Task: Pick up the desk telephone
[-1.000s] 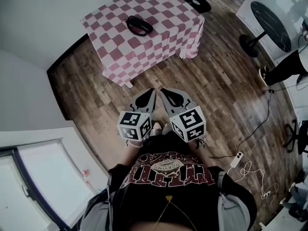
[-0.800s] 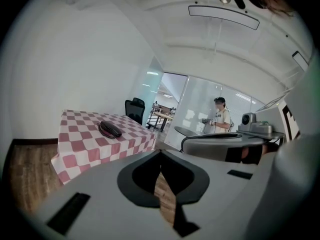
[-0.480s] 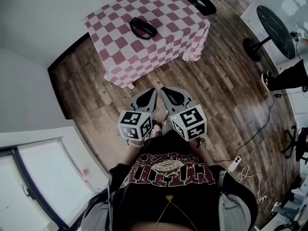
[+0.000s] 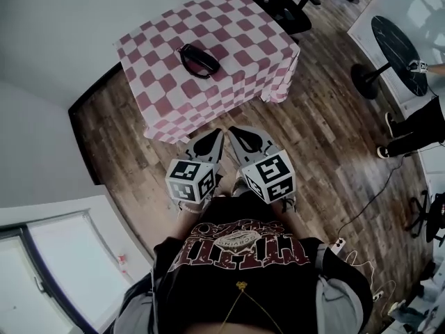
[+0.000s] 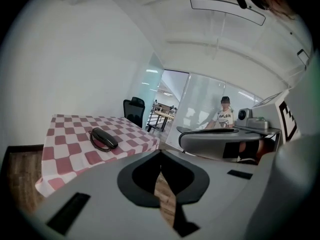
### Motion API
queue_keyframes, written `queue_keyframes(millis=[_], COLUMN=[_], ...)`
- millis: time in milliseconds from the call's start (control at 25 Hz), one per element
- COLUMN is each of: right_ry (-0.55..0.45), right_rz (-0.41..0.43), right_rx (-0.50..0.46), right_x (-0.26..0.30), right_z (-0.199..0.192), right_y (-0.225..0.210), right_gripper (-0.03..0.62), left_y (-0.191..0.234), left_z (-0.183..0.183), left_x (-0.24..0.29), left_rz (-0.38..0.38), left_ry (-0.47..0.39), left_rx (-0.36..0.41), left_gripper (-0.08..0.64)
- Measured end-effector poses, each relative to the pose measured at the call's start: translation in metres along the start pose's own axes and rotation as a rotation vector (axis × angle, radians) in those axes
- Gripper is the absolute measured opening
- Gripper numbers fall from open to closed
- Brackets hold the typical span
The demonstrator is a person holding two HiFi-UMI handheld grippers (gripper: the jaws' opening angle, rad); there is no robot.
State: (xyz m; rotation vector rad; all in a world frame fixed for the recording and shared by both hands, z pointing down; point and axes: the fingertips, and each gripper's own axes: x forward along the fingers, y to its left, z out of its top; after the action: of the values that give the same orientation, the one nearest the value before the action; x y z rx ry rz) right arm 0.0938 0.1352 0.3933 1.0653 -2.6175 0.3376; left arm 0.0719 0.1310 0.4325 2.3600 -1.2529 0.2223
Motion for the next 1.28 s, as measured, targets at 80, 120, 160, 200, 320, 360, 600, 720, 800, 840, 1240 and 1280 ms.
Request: queue_keyframes(millis=[80,120,160,200,320,360,600,720,800,840,1240,1280], right_ry=[-0.005,-0.009,-0.015,-0.022,-0.034,-0.034,-0.023,-0.001,0.008,0.011,0.013,0.013], right_rz=[0.015,0.022,0.026,0.028,0.026,0.027,0.049,0.060,0.077,0.085,0.112,0.104], right_rx=[-0.006,-0.010,-0.014,-0.018,-0.021,-0.018,-0.032,-0.030,-0.026,-0.027,-0.015,-0.011], right_x=[0.002,0.003,0.005,0.006,0.008,0.009,0.012,0.013,0.015,0.017,0.046,0.050], right_z=[0.007,0.011,0.014,0.017,0.019,0.020,0.022,0.018,0.015,0.014,0.019,0.019], right_y=[-0.011,-0.017,-0.023,-0.030,-0.047,-0.051,-0.072,-0.084,-0.086,-0.086,-0.080,-0.081], right_gripper=[0.020,0.020,0.020,0.020,0.020,0.020,0.020,0.020,0.020,0.020,0.020,0.020], left_y=[0.000,0.000,0.000,0.001,-0.001,-0.002,-0.006,-0.008,-0.008,-0.007,0.020,0.024], left_z=[0.008,0.011,0.015,0.017,0.022,0.024,0.033,0.036,0.036,0.036,0.041,0.042], left_x=[0.009,0.014,0.020,0.025,0.042,0.047,0.068,0.073,0.071,0.070,0.071,0.074], left_rz=[0.002,0.008,0.014,0.019,0.027,0.028,0.037,0.042,0.048,0.052,0.063,0.053], left_ry=[-0.002,-0.002,-0.001,-0.001,-0.005,-0.005,-0.007,-0.027,-0.044,-0.050,-0.048,-0.042], left_rx=[-0.003,0.001,0.007,0.014,0.028,0.029,0.043,0.024,0.019,0.021,0.031,0.028], left_gripper=[0.008,0.008,0.008,0.008,0.008,0.008,0.008,0.008,0.008,0.008,0.008,0.008])
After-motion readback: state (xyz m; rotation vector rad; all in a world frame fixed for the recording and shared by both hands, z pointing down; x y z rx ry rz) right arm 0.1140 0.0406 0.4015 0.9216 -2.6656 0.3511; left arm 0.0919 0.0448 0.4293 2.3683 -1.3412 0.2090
